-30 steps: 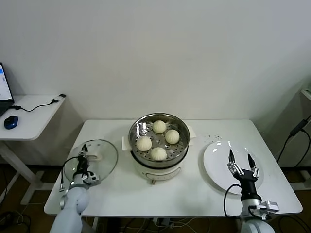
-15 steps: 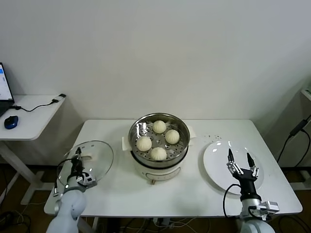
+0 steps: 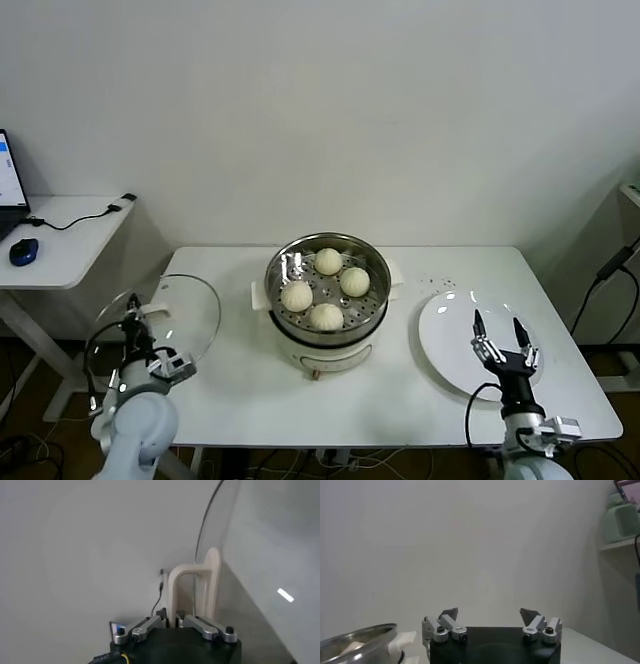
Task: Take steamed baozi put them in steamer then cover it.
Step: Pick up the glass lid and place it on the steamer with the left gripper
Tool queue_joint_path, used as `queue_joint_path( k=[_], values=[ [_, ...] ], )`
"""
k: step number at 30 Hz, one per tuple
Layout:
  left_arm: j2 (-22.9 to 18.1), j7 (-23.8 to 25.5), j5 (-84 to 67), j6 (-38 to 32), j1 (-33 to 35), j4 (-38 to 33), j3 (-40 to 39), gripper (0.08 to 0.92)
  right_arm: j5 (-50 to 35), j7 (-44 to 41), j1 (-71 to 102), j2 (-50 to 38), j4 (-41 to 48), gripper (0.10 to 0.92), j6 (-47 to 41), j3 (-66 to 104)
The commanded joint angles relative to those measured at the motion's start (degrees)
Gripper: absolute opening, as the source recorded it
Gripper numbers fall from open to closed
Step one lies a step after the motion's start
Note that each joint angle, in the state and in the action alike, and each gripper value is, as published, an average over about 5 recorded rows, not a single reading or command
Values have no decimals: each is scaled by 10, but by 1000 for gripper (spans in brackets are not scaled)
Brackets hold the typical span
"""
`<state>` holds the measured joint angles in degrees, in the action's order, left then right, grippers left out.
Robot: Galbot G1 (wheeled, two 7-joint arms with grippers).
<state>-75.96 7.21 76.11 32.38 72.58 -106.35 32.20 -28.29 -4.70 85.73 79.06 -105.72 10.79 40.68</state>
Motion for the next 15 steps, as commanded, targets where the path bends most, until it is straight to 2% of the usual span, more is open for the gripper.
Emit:
queue_joint_path(
  k=[1,8,15],
  values=[
    [-28,171,104,114,-11,-192,-67,167,31,4,14,3,-9,823,-8,7],
    [-68,183,154,113,-46,-201,-187,167,39,5,22,18,-27,823,-18,30],
    [-111,189,151,115,-135,-121,-272,167,48,5,25,28,-16,823,-17,40]
  ],
)
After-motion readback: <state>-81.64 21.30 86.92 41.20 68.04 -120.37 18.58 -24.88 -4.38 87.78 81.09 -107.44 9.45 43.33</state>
